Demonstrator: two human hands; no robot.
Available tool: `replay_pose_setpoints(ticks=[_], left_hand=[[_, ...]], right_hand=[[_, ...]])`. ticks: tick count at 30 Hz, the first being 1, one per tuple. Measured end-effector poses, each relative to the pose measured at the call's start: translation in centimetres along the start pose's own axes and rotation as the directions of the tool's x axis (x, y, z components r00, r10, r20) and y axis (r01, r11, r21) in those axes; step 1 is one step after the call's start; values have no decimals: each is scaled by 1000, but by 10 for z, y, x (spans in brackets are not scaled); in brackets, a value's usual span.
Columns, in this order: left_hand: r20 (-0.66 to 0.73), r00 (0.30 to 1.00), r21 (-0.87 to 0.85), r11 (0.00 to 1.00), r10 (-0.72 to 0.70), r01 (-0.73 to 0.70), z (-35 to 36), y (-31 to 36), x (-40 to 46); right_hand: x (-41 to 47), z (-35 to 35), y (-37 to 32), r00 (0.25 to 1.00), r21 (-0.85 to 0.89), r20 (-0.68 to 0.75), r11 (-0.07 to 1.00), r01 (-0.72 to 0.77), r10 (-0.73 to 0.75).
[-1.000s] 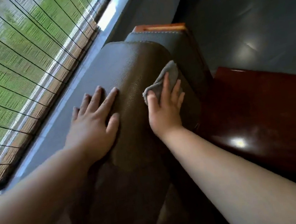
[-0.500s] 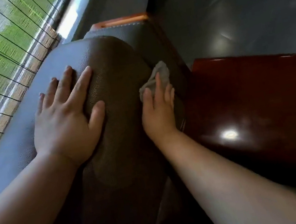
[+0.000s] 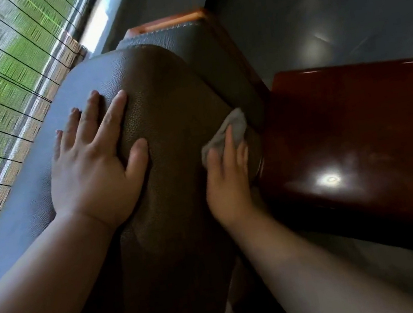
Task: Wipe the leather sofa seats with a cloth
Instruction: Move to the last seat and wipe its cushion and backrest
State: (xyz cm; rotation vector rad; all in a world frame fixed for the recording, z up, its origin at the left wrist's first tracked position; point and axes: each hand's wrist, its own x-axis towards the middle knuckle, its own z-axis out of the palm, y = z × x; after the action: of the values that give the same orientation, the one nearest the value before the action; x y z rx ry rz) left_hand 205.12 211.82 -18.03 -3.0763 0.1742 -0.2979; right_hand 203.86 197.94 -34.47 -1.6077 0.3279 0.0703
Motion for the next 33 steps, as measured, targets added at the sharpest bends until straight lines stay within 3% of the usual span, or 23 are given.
replay_pose_setpoints(ticks=[3, 5, 10, 15, 18, 21, 23, 27, 28, 30, 33], left_hand=[[15, 1000, 10, 1000, 2, -2, -1, 0, 1], [18, 1000, 8, 1000, -1, 1, 0, 0, 1], [-13, 1000, 7, 1000, -14, 14, 4, 0, 0], [-17, 1000, 37, 999, -1, 2, 4, -1, 1], [-28, 1000, 44, 999, 8, -7, 5, 0, -1], [-41, 999, 48, 999, 17, -15, 6, -1, -1], [-45, 999, 39, 999, 18, -17, 6, -1, 0], [-54, 998, 32, 999, 13, -11, 5, -1, 0], [-54, 998, 35, 999, 15, -13, 4, -1, -2], [-49, 999, 34, 999, 22, -20, 6, -1, -2], [-61, 998, 33, 999, 27, -25, 8, -1, 1]], right_hand=[[-52, 3, 26, 990, -123, 79, 984, 126, -117], [-19, -8, 40, 986, -199, 91, 967, 158, -142], [73, -21, 51, 999, -191, -41, 981, -38, 31], [-35, 1, 66, 991, -215, 82, 969, 117, -102], [-21, -4, 78, 989, -192, 139, 978, 81, -55], [50, -16, 71, 998, -208, 28, 977, -50, 57], [47, -12, 52, 994, -180, -42, 978, -103, 97], [-60, 14, 19, 962, -189, 97, 944, 269, -255], [-74, 17, 17, 950, -176, 134, 936, 304, -283], [-70, 13, 10, 961, -86, 158, 966, 243, -228], [-27, -1, 9, 979, -73, 74, 979, 193, -188]])
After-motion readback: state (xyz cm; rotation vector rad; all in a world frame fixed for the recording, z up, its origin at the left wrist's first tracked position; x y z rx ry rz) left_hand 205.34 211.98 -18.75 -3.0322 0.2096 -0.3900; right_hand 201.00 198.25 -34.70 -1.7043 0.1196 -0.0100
